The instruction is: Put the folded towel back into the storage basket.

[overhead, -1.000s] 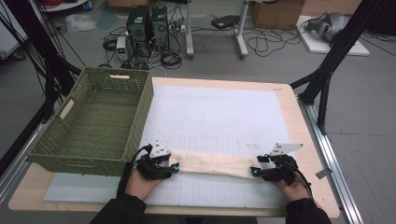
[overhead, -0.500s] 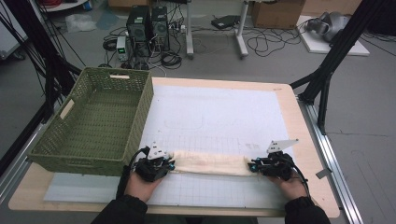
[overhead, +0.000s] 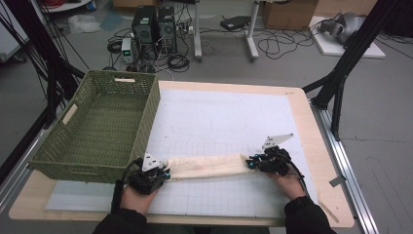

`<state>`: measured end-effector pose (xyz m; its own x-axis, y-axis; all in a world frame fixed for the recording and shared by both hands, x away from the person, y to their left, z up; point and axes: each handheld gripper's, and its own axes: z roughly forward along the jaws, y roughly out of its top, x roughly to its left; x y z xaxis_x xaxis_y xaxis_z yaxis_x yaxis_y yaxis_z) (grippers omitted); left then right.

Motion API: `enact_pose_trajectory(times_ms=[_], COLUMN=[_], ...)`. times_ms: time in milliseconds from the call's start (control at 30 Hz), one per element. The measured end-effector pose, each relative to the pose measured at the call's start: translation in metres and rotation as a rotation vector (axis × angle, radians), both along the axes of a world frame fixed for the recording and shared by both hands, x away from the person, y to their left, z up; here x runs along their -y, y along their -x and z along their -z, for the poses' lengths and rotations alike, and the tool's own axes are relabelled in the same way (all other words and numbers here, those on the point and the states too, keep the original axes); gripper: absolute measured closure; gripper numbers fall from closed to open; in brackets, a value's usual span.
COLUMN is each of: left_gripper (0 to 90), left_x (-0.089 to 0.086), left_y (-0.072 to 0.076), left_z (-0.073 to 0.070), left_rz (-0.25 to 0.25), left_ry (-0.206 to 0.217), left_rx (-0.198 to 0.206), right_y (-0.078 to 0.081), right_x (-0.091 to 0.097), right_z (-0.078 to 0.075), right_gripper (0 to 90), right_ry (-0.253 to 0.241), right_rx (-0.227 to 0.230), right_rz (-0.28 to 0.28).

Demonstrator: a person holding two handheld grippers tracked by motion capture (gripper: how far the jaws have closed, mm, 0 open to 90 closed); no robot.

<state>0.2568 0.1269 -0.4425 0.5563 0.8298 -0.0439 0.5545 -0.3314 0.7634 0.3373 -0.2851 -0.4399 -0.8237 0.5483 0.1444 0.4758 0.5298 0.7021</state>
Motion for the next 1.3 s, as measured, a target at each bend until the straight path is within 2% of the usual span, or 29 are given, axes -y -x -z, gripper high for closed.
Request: enact_pose_trajectory(times_ms=[100,200,300,400,500,600,733,833,900,967,1100,1167,1300], left_gripper=[81.0,73.3,65.7,61.0,59.0,58.4,57.6,57.0,55.9,54.4,51.1,49.8,48.9], left_x=[-0.001,-0.002,-0.003,-0.003,-0.001,0.002,0.008,0.014,0.02,0.028,0.046,0.056,0.076], left_y=[0.001,0.002,0.004,0.007,0.008,0.007,0.001,-0.006,-0.011,-0.016,-0.025,-0.031,-0.04], left_z=[-0.001,-0.003,-0.008,-0.014,-0.017,-0.019,-0.022,-0.025,-0.027,-0.028,-0.031,-0.033,-0.038], left_rz=[0.007,0.005,-0.001,0.007,0.028,0.056,0.121,0.182,0.237,0.286,0.368,0.411,0.484], left_ry=[-0.001,-0.004,0.007,0.012,0.012,0.025,0.029,0.04,0.048,0.043,0.032,0.023,0.002], left_rx=[0.008,0.029,0.056,0.081,0.103,0.11,0.108,0.105,0.102,0.105,0.099,0.095,0.113], right_y=[0.001,0.001,0.005,0.011,0.016,0.019,0.02,0.019,0.017,0.019,0.022,0.023,0.024], right_x=[-0.001,0.001,0.008,0.013,0.013,0.011,0.003,0.0,0.002,0.003,0.007,0.006,0.003], right_z=[0.0,-0.002,-0.01,-0.017,-0.021,-0.022,-0.016,-0.006,-0.003,-0.006,-0.009,-0.009,-0.007], right_gripper=[78.2,67.4,60.7,60.4,60.6,62.5,63.0,62.7,62.0,60.7,58.2,57.5,56.8], right_ry=[0.004,-0.006,-0.045,-0.07,-0.062,-0.058,-0.014,0.047,0.032,0.03,0.012,0.018,0.038], right_rx=[0.007,0.022,0.051,0.083,0.111,0.121,0.102,0.078,0.059,0.077,0.081,0.082,0.079], right_rz=[0.002,0.022,0.066,0.088,0.094,0.077,0.042,0.026,0.031,0.033,0.037,0.033,0.024])
